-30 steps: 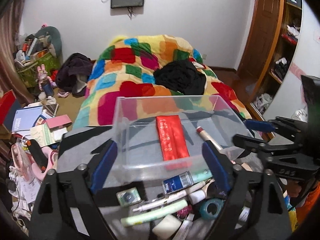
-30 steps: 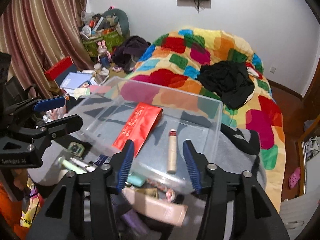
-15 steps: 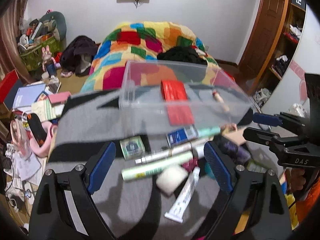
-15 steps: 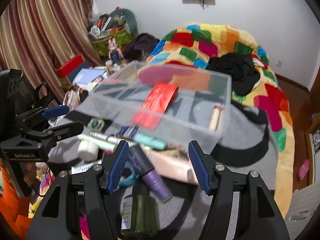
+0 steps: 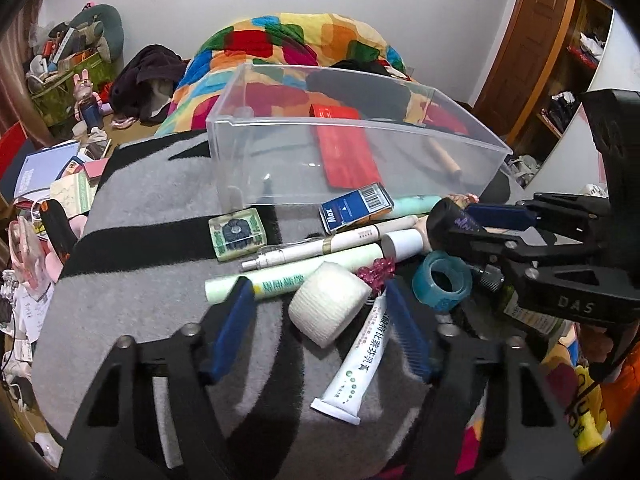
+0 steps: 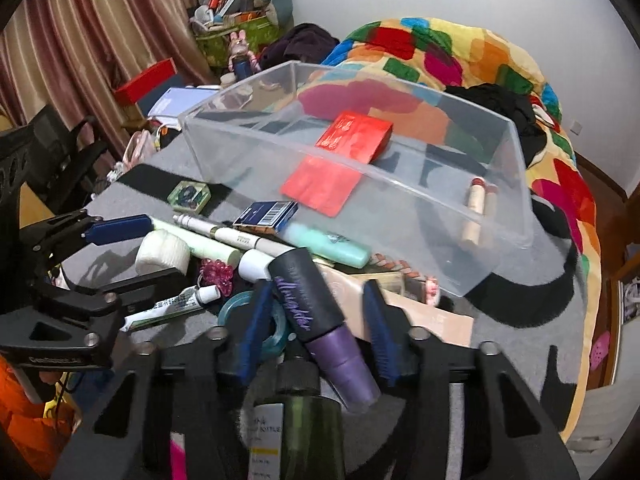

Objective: Organize objects
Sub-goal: 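Grasp the white tape roll with the left tool while the right tool grasps the purple-capped bottle, then carry both items into the clear box and open both tools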

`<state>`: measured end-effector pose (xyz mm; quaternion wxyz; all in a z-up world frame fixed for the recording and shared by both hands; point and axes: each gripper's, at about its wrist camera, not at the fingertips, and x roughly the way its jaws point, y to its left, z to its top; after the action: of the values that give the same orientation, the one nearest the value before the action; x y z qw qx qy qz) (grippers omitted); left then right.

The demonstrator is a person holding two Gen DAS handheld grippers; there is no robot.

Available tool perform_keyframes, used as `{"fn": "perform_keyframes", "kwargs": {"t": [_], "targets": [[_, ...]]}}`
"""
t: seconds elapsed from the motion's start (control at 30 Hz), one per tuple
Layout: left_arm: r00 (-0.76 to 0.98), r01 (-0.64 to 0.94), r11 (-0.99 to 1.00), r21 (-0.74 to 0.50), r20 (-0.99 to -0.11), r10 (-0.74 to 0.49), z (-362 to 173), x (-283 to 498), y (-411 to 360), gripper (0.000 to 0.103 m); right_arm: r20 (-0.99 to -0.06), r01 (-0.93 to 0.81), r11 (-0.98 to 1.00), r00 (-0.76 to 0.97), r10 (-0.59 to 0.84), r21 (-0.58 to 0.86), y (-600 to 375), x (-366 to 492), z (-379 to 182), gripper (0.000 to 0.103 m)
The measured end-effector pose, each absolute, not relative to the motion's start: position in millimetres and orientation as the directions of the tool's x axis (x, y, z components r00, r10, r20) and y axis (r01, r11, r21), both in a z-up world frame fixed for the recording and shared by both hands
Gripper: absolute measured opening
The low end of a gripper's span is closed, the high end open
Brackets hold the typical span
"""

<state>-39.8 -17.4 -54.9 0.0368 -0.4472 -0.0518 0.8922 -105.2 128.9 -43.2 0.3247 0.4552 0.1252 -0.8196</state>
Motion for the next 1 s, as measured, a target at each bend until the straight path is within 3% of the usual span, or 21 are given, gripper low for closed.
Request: {"fn": "perform_keyframes", "kwargs": {"t": [0.07,0.1,1.0], "targets": [[-0.593,-0.024,-0.991,-0.131,-0.796,0.12,-56,-39,-17,0.04,-0.822,0.645,-0.76,-0.393,-0.413,0.074,129,-102,-43,0.028],[-0.592,-0.027,-0.99,-0.141,-0.795,0.129,-56,-38,-17,0.038,-0.819,0.643,-0.763,-0.397,-0.413,0.073,130,-102,-43,0.027],[-0.766,0.021,-0.98,-0.199,-0.633,0.112,21,-62,-44,0.038,-0.616,0.525,-0.838,-0.612,-0.495,0.152,179,-106,45,0.023]]}}
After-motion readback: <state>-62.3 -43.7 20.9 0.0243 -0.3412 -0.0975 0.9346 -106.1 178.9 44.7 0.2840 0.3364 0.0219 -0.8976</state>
